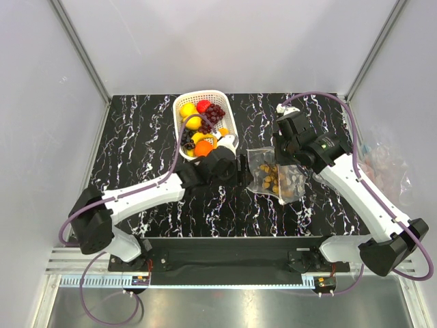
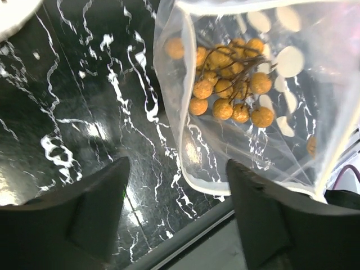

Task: Place the food in the zip-top bag and seal the zipper
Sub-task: Place the fake fruit in the zipper food storage bag, then adjust the zipper food storage bag at the center of the board, then pick up the fake fruit from the bin.

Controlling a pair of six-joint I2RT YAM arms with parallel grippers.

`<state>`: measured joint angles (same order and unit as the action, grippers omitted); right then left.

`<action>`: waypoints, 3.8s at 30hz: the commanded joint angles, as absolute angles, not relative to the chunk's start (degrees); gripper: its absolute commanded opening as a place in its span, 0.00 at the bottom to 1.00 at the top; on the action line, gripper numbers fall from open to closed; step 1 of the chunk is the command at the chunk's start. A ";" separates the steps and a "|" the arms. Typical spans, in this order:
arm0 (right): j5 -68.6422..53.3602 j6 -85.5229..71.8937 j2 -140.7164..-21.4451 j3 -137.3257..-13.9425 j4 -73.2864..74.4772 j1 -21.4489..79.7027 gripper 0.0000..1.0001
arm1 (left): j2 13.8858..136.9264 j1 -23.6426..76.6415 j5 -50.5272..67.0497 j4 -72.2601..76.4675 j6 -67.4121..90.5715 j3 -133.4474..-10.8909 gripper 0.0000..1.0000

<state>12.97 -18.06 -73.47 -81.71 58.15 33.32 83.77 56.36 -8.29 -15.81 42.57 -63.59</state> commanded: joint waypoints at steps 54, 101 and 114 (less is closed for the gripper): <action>13.63 -17.49 -70.75 -76.73 55.72 23.38 0.27 | 92.73 54.32 3.70 -20.65 35.07 -79.54 0.00; 18.02 -16.26 -79.37 -85.96 58.72 23.38 0.00 | 100.89 28.92 -9.40 -37.27 12.40 -90.61 0.99; 16.96 -16.08 -77.43 -82.27 56.52 23.38 0.00 | 113.90 28.65 -10.37 -39.37 9.05 -97.29 0.79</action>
